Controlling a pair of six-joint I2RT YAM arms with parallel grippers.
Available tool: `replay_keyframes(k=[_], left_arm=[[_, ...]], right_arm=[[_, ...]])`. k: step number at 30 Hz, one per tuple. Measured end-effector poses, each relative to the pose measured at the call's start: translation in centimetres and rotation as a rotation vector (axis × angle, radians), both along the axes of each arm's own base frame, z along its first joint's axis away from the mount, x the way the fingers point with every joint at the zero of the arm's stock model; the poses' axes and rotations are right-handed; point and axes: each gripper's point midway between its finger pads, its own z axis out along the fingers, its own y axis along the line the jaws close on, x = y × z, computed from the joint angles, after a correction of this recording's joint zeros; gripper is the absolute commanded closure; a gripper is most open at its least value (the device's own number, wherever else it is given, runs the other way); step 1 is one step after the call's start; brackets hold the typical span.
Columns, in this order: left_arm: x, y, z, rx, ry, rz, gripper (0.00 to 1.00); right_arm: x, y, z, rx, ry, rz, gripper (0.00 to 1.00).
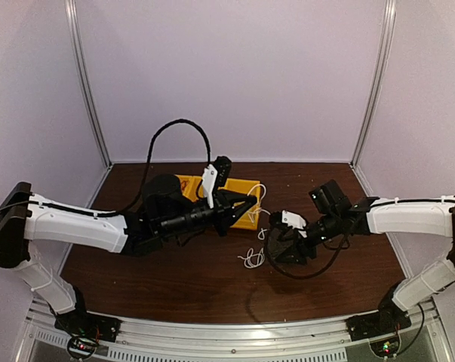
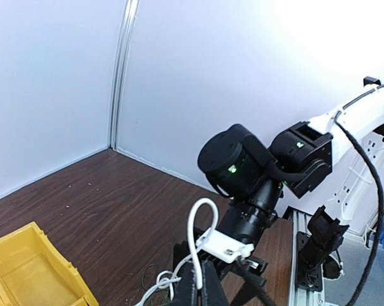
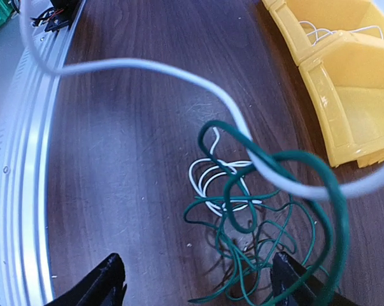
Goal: Untangle the cables
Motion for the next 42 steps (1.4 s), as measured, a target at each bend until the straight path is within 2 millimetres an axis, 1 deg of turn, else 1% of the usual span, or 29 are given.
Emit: replay_keyframes(k=[1,2,3,4,5,6,9,12,14,15,17,18,20,21,22,24,25,26,27,28,29,30,32,33,35,37,39,40,42], left_arm=[[0.0,0.2,0.3,-0.007,-0.001,0.002,1.0],[-0.1,0.3,0.5,-0.012,0.001,0.004,1.0],[-0.1,0.4,0.6,-0.015,0.003,0.006,1.0],[-0.1,0.5,0.6,-0.015,0.007,0.008,1.0],[-0.1,0.6,0.5,-0.015,0.011,0.009,1.0],[-0.1,0.7,0.4,-0.014,0.016,0.011,1.0],[-0.1,0.9,0.3,-0.002,0.026,0.018,1.0],[0.1,1.5,0.4,0.025,0.028,0.035,1.0],[1.1,2.1,1.4,0.048,0.024,0.064,1.0],[1.7,2.5,2.2,0.047,0.023,0.079,1.0],[4.0,4.2,5.2,0.019,0.018,0.132,1.0],[5.2,5.5,7.0,-0.002,0.01,0.163,1.0],[7.6,8.4,11.3,-0.053,-0.021,0.243,1.0],[8.4,9.6,13.1,-0.072,-0.04,0.274,1.0],[8.9,10.7,15.4,-0.098,-0.065,0.303,1.0],[8.9,12.4,19.8,-0.141,-0.125,0.338,1.0],[8.5,13.0,21.5,-0.16,-0.15,0.344,1.0],[8.1,13.4,22.6,-0.171,-0.167,0.347,1.0],[7.8,13.9,23.3,-0.176,-0.179,0.352,1.0],[7.6,14.1,23.5,-0.176,-0.182,0.355,1.0],[7.6,14.2,23.4,-0.17,-0.18,0.355,1.0],[7.6,14.2,23.1,-0.16,-0.173,0.357,1.0],[8.2,13.9,21.4,-0.121,-0.143,0.36,1.0],[8.7,13.5,20.1,-0.093,-0.119,0.361,1.0],[9.7,12.6,17.2,-0.03,-0.06,0.36,1.0],[10.7,11.7,14.1,0.034,0.0,0.36,1.0],[11.6,11.0,10.8,0.101,0.059,0.362,1.0],[11.9,10.8,9.1,0.134,0.087,0.363,1.0],[12.3,10.6,6.6,0.183,0.13,0.367,1.0]], right_arm=[[0.4,0.3,-0.2,0.006,-0.004,-0.001,0.4],[0.6,0.5,-0.4,0.008,-0.008,0.002,0.47],[1.0,0.8,-0.7,0.013,0.001,-0.006,0.58],[1.3,1.1,-0.9,0.015,0.002,-0.008,0.77],[1.6,1.3,-1.1,0.018,0.007,-0.014,0.94],[1.9,1.6,-1.2,0.019,0.007,-0.015,1.0],[3.0,2.3,-1.5,0.022,0.004,-0.026,1.0],[3.6,2.3,-2.1,0.01,0.002,-0.039,1.0],[3.9,1.9,-2.7,-0.005,0.005,-0.052,1.0],[4.1,1.7,-2.9,-0.01,0.009,-0.059,1.0],[4.6,1.2,-3.2,-0.014,0.016,-0.077,1.0],[4.9,0.9,-3.3,-0.016,0.02,-0.089,1.0],[5.4,0.4,-3.7,-0.02,0.03,-0.11,1.0],[5.5,0.2,-3.8,-0.023,0.035,-0.117,1.0],[5.7,0.0,-4.0,-0.026,0.042,-0.125,1.0],[5.9,-0.4,-4.5,-0.035,0.063,-0.14,1.0],[6.1,-0.5,-4.8,-0.039,0.072,-0.147,1.0],[6.2,-0.6,-4.9,-0.04,0.077,-0.152,1.0],[6.3,-0.7,-5.0,-0.042,0.082,-0.155,1.0],[6.4,-0.8,-5.0,-0.043,0.085,-0.159,1.0],[6.4,-1.0,-5.0,-0.044,0.086,-0.163,1.0],[6.5,-1.1,-5.0,-0.044,0.086,-0.166,0.91],[6.6,-1.4,-5.0,-0.049,0.089,-0.173,0.7],[6.6,-1.6,-4.9,-0.052,0.096,-0.179,0.63],[6.6,-1.9,-4.3,-0.058,0.1,-0.182,0.53],[6.9,-1.8,-2.5,-0.049,0.075,-0.173,0.46],[7.0,-1.8,0.1,-0.021,0.027,-0.166,0.37],[6.9,-1.9,1.6,-0.006,-0.006,-0.161,0.34],[6.4,-2.2,4.5,0.027,-0.071,-0.153,0.27]])
